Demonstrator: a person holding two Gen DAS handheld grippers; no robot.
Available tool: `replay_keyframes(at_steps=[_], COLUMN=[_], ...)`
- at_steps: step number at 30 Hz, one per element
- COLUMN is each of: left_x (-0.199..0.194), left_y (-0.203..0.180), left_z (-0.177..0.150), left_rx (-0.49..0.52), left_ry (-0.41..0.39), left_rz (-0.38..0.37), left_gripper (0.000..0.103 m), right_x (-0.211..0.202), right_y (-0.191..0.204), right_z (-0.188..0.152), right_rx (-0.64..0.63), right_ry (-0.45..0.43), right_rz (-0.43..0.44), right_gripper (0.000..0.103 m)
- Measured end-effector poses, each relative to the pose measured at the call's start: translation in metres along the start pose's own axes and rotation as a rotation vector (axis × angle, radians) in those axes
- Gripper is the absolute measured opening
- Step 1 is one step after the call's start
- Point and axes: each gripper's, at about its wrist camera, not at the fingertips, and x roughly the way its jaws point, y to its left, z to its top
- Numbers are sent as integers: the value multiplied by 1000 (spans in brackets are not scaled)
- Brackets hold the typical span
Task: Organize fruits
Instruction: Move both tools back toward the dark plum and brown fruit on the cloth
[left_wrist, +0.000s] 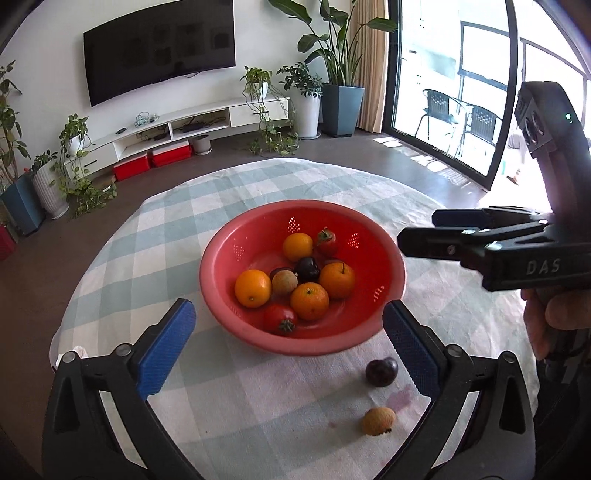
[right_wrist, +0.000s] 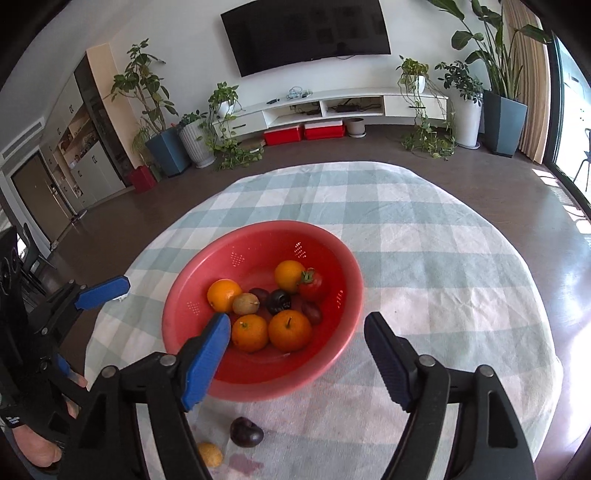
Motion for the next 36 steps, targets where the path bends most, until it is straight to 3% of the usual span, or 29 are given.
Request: replay_keyframes(at_steps=[4, 15, 20, 36], left_x=[-14, -21, -10, 2], left_y=[-13, -42, -45, -52], left_z=[-27, -95, -101, -92], left_rx=[-9, -18, -63, -59], left_ry=[24, 137, 202, 211], left_rz=[-1, -15, -9, 40], left_gripper=[103, 103, 103, 103], right_x=[-26, -53, -57, -71], right_y=[-2, -10, -8, -9], right_z=[-23, -106, -127, -140], right_rx=[33, 148, 170, 192], right_ry=[-29, 44, 66, 59], right_rz=[13, 86, 82, 48], right_gripper=[87, 88, 88, 88])
